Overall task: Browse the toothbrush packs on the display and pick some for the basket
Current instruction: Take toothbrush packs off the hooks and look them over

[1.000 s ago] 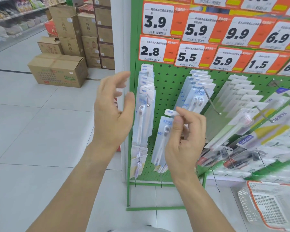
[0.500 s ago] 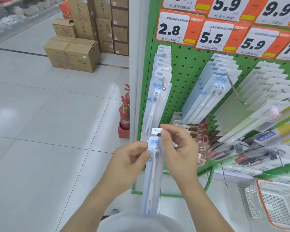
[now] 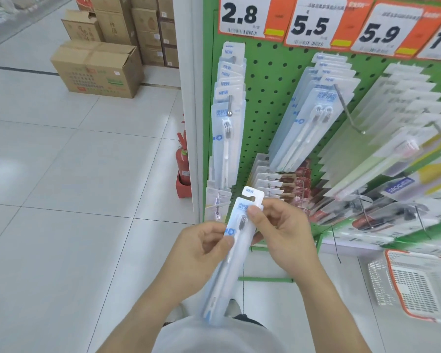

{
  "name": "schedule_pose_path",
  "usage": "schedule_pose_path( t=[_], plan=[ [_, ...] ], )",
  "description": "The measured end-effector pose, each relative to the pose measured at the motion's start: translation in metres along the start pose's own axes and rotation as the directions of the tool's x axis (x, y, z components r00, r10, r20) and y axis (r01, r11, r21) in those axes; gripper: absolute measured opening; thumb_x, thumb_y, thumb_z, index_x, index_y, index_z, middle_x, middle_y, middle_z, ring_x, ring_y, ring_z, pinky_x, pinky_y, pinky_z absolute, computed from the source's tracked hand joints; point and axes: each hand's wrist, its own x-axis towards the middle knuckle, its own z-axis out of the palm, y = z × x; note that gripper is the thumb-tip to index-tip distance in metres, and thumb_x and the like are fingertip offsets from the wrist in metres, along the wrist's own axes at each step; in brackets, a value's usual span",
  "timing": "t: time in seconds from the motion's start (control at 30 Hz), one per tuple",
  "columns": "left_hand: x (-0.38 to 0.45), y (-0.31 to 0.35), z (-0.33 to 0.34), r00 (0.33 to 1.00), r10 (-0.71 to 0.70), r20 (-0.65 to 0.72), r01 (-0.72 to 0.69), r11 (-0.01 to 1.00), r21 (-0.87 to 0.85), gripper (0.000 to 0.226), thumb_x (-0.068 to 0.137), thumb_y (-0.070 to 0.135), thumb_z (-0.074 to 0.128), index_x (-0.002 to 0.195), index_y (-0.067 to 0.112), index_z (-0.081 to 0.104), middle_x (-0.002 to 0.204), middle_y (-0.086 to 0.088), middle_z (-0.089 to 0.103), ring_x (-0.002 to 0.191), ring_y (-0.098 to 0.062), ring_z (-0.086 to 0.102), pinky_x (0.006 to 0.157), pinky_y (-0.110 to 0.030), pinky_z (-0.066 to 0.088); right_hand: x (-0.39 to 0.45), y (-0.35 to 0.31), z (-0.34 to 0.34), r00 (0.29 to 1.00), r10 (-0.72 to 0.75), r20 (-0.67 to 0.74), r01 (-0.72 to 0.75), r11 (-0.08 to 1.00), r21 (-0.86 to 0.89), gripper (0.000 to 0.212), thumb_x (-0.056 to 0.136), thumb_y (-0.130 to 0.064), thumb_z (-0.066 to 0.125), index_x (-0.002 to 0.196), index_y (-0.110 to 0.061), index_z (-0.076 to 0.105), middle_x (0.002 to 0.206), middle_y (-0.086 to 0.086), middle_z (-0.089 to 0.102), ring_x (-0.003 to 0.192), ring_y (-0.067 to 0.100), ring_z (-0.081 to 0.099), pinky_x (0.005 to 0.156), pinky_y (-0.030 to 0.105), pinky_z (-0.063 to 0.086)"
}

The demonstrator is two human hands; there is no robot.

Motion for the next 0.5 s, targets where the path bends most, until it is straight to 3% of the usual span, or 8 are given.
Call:
schedule_pose_path(
  t=[0.1,0.23,0.4,0.5],
  plan=[
    [-0.001,-0.004,0.003,0.997,-0.055,0.055,0.055,0.998,0.0,0.015,0.098,0.009,0.062,0.104,0.01,0.076,0.096,-0.005,0.079,0.098,-0.034,0.071,0.091,-0.036,0.055,-0.003,-0.002,-0.004,0.998,0.052,-0.037,-0.049,0.996,0.069,0.016,0.093,-0.02,0.065,0.099,-0.007,0.073,0.08,0.012,0.075,0.066,0.021,0.07,0.055,0.032,0.057],
    [-0.003,-0.002,0.009,0.993,-0.09,0.078,0.092,0.996,-0.021,0.015,0.097,0.012,0.064,0.104,0.012,0.077,0.095,-0.002,0.079,0.086,-0.013,0.074,0.073,-0.015,0.05,-0.011,-0.006,-0.013,0.989,0.114,0.093,-0.126,0.983,0.135,0.026,0.091,-0.028,0.066,0.101,-0.004,0.071,0.083,0.006,0.075,0.07,0.017,0.07,0.057,0.028,0.055],
    [-0.004,-0.003,0.014,0.993,-0.111,0.045,0.112,0.993,-0.035,0.013,0.094,0.016,0.067,0.099,0.011,0.078,0.088,-0.001,0.079,0.073,-0.003,0.071,0.066,-0.011,0.047,-0.011,0.001,-0.02,0.987,0.102,0.121,-0.112,0.991,0.077,0.031,0.081,-0.022,0.078,0.104,-0.003,0.072,0.096,0.012,0.078,0.077,0.017,0.071,0.059,0.027,0.053],
    [-0.006,-0.002,0.009,0.982,-0.142,0.127,0.147,0.989,-0.034,0.015,0.095,0.015,0.066,0.102,0.012,0.077,0.09,-0.003,0.079,0.079,-0.008,0.073,0.07,-0.014,0.051,-0.009,0.003,-0.02,0.991,0.104,0.089,-0.113,0.987,0.112,0.034,0.08,-0.021,0.079,0.105,0.0,0.072,0.099,0.013,0.078,0.082,0.021,0.071,0.064,0.034,0.057]
  ],
)
